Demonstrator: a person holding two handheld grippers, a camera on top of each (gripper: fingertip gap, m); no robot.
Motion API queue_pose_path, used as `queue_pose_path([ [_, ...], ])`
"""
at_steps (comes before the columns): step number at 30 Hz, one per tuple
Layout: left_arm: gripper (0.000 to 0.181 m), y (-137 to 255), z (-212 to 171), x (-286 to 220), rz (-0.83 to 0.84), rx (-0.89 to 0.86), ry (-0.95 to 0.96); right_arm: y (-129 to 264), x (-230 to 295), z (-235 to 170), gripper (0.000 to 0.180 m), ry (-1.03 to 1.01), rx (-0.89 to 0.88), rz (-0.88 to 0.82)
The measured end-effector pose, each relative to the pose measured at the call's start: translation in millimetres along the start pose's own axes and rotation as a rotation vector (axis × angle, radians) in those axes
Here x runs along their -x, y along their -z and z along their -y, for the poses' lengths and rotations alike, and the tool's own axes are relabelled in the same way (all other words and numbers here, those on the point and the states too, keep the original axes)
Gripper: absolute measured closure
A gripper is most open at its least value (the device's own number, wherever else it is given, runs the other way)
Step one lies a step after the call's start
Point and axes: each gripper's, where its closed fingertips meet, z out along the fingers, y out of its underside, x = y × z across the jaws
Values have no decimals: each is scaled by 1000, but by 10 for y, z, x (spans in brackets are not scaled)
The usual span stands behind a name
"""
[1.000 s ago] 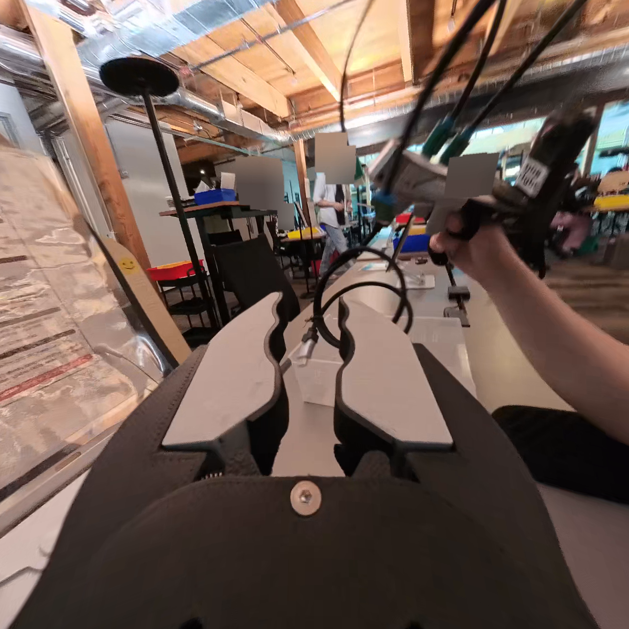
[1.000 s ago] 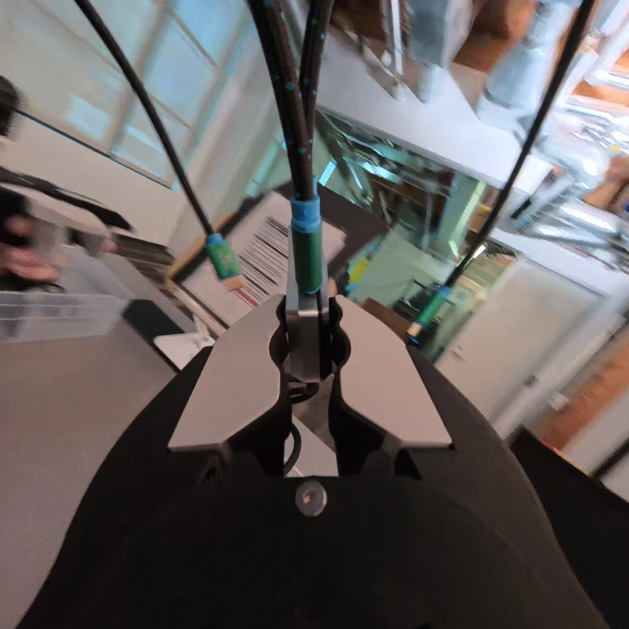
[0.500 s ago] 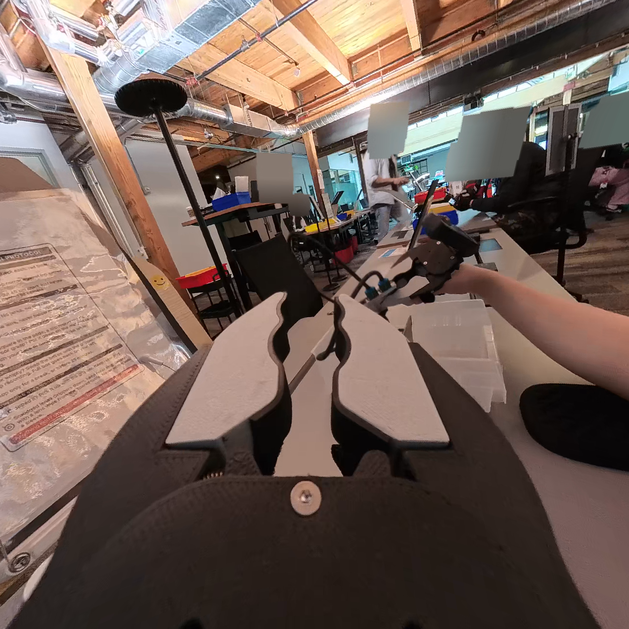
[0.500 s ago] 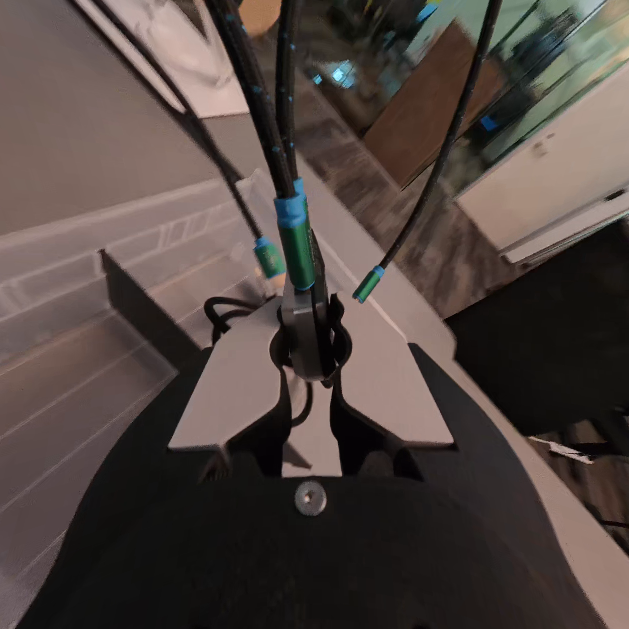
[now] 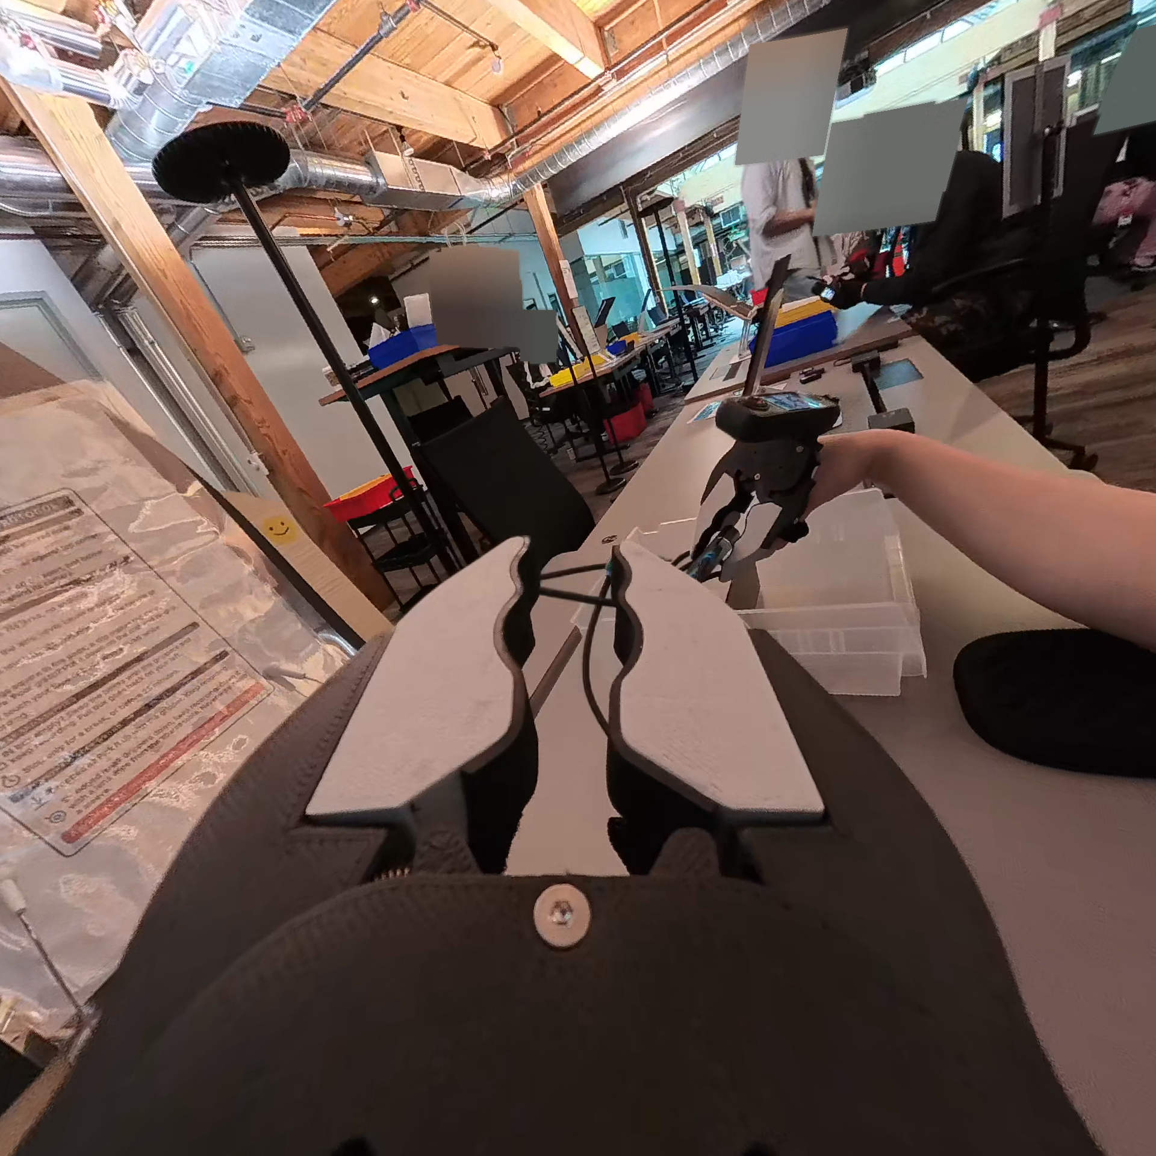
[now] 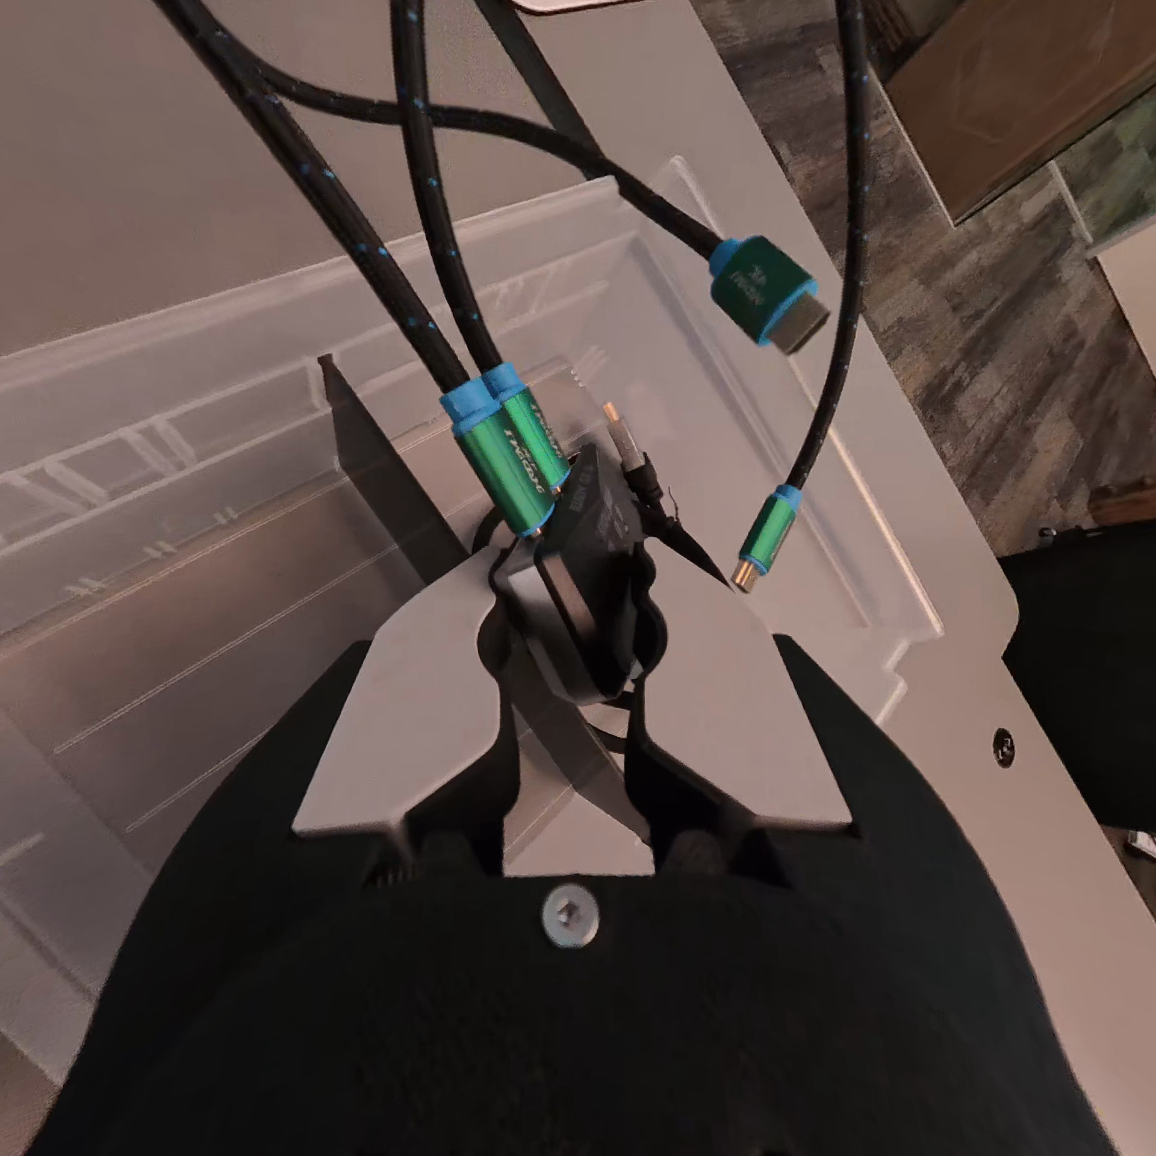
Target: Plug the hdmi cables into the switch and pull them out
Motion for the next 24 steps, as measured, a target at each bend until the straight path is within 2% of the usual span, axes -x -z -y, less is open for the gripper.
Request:
queue_pose_path([
  [6,160,37,16,-5,0,15,-13,45,180,-39,131,-85,55,101],
  [9,160,55,-8,19,6,32,-15,222,267,-19,132,-120,73,153],
  [12,160,68,-6,32,9,34,-11,453,253,231,135,-155,-46,154],
  [16,160,63,11,13,4,34,-13,575,-97,750,135,-85,-314,-44],
  [19,160,45,4,-14,-4,41,-19,402,-533,855,145,-88,-325,-286],
  [22,160,21,-21,-30,-8,51,-22,-28,-518,766,144,-20,-225,-267],
  [24,161,5,-47,-37,-13,60,-21,-241,-526,696,144,-44,-164,-239],
])
